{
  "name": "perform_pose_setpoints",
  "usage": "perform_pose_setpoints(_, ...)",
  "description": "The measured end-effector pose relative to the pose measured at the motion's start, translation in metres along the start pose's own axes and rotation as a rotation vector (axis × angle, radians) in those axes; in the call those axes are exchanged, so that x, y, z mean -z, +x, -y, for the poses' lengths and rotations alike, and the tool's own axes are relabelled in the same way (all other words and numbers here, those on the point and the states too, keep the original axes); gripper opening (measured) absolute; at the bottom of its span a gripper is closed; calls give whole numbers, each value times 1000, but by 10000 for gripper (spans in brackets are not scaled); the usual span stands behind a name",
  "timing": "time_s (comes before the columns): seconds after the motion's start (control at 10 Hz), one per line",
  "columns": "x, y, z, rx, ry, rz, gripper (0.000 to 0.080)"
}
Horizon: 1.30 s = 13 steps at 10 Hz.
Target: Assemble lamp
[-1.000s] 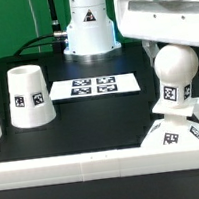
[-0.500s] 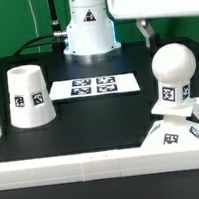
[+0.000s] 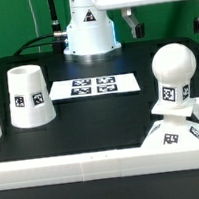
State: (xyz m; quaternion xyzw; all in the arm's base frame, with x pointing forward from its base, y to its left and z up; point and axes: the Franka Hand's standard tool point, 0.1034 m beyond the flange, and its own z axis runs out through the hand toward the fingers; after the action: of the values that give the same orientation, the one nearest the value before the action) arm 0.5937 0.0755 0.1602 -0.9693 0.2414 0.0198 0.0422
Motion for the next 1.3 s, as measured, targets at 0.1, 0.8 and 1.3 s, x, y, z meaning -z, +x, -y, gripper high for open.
perform_pose_setpoints(0.1,0,0,0,0,0,0,699)
perform_pose_setpoints(0.8,13,0,-125,353,18,-43,699)
perform_pose_setpoints(1.3,9,-7,-151,475,19,-31,699)
